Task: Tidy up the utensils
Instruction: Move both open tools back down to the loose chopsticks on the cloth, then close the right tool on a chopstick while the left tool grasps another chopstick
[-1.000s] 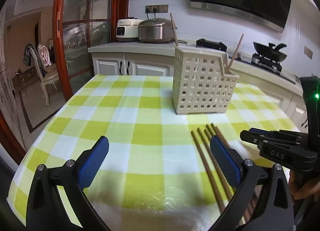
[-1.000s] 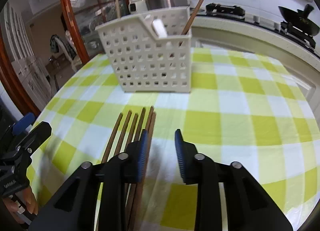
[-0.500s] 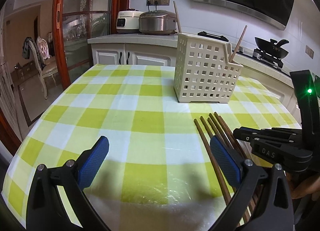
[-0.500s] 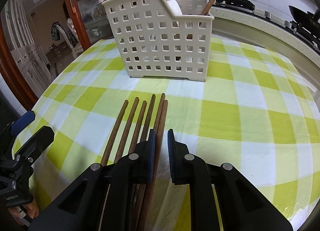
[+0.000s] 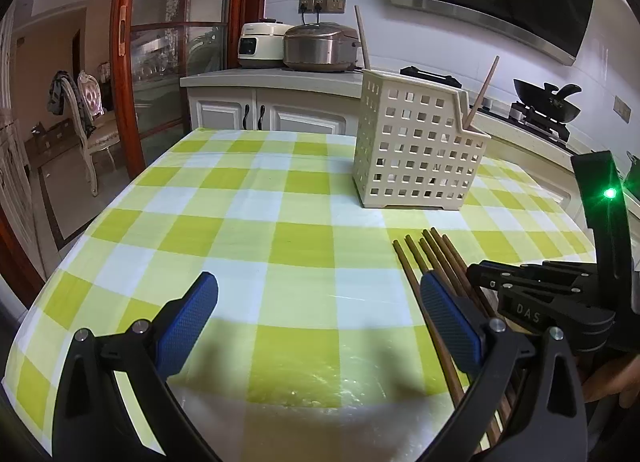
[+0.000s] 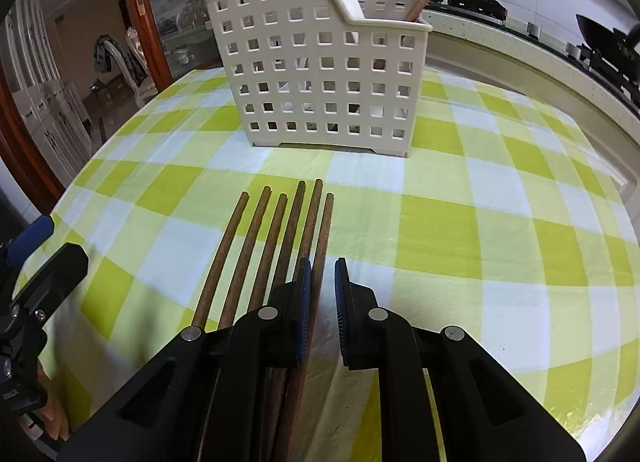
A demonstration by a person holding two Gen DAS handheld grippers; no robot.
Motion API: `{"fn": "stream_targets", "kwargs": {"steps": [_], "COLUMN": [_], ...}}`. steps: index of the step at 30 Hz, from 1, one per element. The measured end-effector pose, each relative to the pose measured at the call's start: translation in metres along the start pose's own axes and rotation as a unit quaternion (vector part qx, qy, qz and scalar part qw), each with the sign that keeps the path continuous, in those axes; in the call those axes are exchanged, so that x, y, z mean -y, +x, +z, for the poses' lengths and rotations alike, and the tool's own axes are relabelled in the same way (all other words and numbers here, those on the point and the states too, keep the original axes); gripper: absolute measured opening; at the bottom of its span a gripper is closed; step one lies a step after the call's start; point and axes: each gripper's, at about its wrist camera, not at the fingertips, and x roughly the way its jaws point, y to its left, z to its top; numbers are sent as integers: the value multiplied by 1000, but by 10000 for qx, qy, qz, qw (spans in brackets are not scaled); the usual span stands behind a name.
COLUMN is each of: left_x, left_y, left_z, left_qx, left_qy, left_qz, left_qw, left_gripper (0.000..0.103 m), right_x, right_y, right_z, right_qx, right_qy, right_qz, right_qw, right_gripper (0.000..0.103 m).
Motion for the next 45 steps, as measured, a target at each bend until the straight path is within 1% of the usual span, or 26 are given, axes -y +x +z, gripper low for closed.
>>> {"fn": "stream_targets", "kwargs": {"steps": [6, 10, 11, 12, 14, 18, 19, 20, 21, 23, 25, 28, 30, 33, 35, 39, 41, 45], "left_x": [2, 5, 6, 7, 11, 21, 23, 26, 28, 35, 42, 49, 53, 59, 62, 67, 69, 77], "left_y": [-1, 0, 1, 2, 4, 16, 20, 24, 29, 40, 52, 63, 64, 65, 70, 73, 73, 73], "left_z": [-1, -1, -1, 0, 1, 2, 2, 2, 3, 3, 3, 2, 2, 2, 0, 0, 0, -1], "left_qx": [22, -46, -69, -106, -186, -559, -649, -750, -868, -1078, -1272, -1429, -1412, -1396, -1499, -1473, -1457, -1432], "left_qy": [52, 94, 99, 111, 160, 169, 139, 103, 100, 152, 187, 122, 109, 168, 165, 259, 318, 472], "left_qz": [27, 31, 31, 29, 9, -138, -159, -183, -215, -209, -197, -241, -248, -130, -148, -59, 1, 37], "left_qw": [10000, 9999, 9999, 9999, 9997, 9982, 9977, 9970, 9959, 9938, 9915, 9894, 9896, 9900, 9885, 9887, 9888, 9886], "left_gripper": [98, 98, 98, 98, 98, 98, 95, 87, 81, 58, 48, 46, 46, 46, 42, 39, 30, 20], "right_x": [-7, -8, -8, -8, -6, 6, 9, 12, 15, 21, 27, 33, 36, 41, 43, 46, 46, 47], "right_y": [5, 8, 8, 8, 6, 0, -2, -4, -6, -10, -13, -15, -17, -18, -19, -19, -18, -16], "right_z": [1, 3, 3, 3, 2, -1, -1, -2, -2, -1, -2, -3, -4, -5, -5, -6, -8, -9], "right_qx": [-8, 3, 3, 4, 5, 93, 103, 124, 148, 194, 229, 246, 263, 285, 298, 307, 296, 282], "right_qy": [-162, -237, -255, -282, -251, -33, -8, 25, 52, 113, 168, 216, 242, 302, 333, 374, 393, 414], "right_qz": [-191, -224, -224, -251, -232, -157, -123, -109, -99, -53, -6, 59, 106, 182, 230, 324, 358, 396], "right_qw": [9997, 9995, 9994, 9993, 9994, 9998, 9999, 9999, 9998, 9997, 9996, 9994, 9993, 9990, 9987, 9983, 9981, 9980], "right_gripper": [13, 13, 10, 8, 7, 7, 7, 7, 7, 7, 7, 7, 7, 7, 7, 7, 7, 7]}}
